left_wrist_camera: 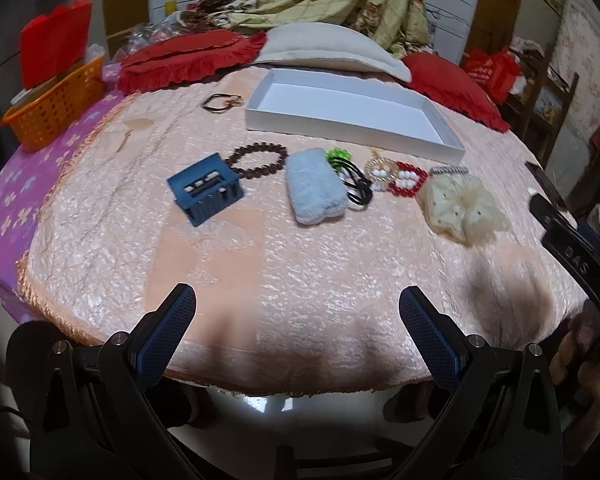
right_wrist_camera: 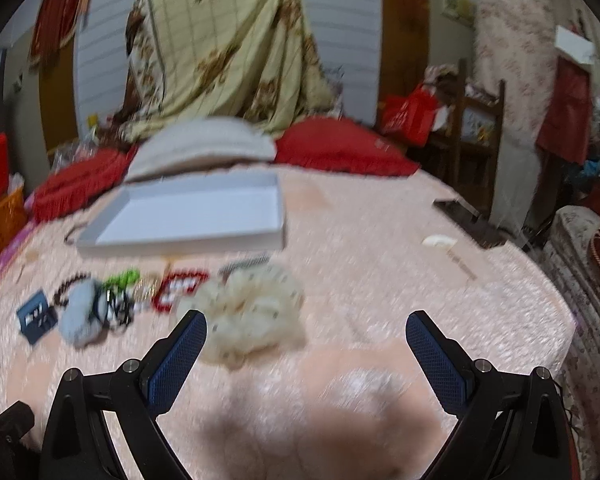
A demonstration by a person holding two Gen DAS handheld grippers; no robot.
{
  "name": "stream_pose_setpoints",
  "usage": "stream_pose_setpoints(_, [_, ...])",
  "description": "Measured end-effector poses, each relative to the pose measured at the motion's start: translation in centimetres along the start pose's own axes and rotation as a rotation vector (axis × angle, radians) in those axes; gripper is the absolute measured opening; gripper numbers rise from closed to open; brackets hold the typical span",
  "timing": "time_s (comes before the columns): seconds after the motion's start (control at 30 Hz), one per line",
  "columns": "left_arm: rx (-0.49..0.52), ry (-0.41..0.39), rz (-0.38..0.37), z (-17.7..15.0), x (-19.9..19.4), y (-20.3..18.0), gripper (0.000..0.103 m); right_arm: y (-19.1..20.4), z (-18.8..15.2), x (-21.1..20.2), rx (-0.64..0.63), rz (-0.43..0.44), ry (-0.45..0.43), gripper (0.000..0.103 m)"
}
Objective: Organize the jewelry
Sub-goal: 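Move both tools toward the jewelry laid out on the bed, then grasp the blue claw clip with the left tool while the right tool grasps the cream scrunchie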
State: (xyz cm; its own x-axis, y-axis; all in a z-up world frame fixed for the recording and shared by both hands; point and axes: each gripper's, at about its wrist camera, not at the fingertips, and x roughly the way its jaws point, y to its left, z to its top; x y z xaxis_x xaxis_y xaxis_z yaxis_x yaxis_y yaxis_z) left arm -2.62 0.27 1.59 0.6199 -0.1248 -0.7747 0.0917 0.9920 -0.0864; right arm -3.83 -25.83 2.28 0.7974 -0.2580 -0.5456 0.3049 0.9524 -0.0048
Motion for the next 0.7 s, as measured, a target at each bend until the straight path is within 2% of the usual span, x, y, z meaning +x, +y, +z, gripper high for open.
stream_pose_setpoints(0.07, [-0.021,-0.009,0.012,0.2,-0.3,0.4,0.102,-0.2,-0.2,0.0,0.015,0.025,-0.002,0.099])
stream_pose_setpoints(0.1, [-0.029,-0.014,0.013,0.2,-0.5,0.5,0.102,-0.2,-0.3,0.0,0.020,0.039,-0.003,0.095])
stream_pose_setpoints(0.13, [-0.035,-0.020,0.016,0.3,-0.7,0.6,0.102,-0.2,-0.4,-0.1,0.024,0.062,-0.004,0.087])
stream_pose_setpoints(0.17, [-0.039,-0.026,0.019,0.4,-0.9,0.7,0.102,-0.1,-0.4,-0.1,0.023,0.078,-0.001,0.084])
stream_pose_setpoints(0.27, [-0.047,-0.049,0.031,0.7,-1.6,0.9,0.102,0.5,-0.1,-0.2,0.008,0.142,0.024,0.084])
stream_pose_setpoints(0.43, [-0.071,-0.073,0.075,1.8,-2.0,2.9,0.102,1.8,-0.4,-0.2,-0.046,0.195,0.069,0.084])
stream_pose_setpoints(0.57, [-0.111,-0.060,0.138,3.6,-0.8,6.8,0.102,2.1,-0.4,1.5,-0.058,0.232,0.131,0.084])
stream_pose_setpoints(0.7, [-0.162,-0.074,0.193,5.1,0.4,10.6,0.102,2.2,0.4,3.0,-0.064,0.242,0.148,0.084])
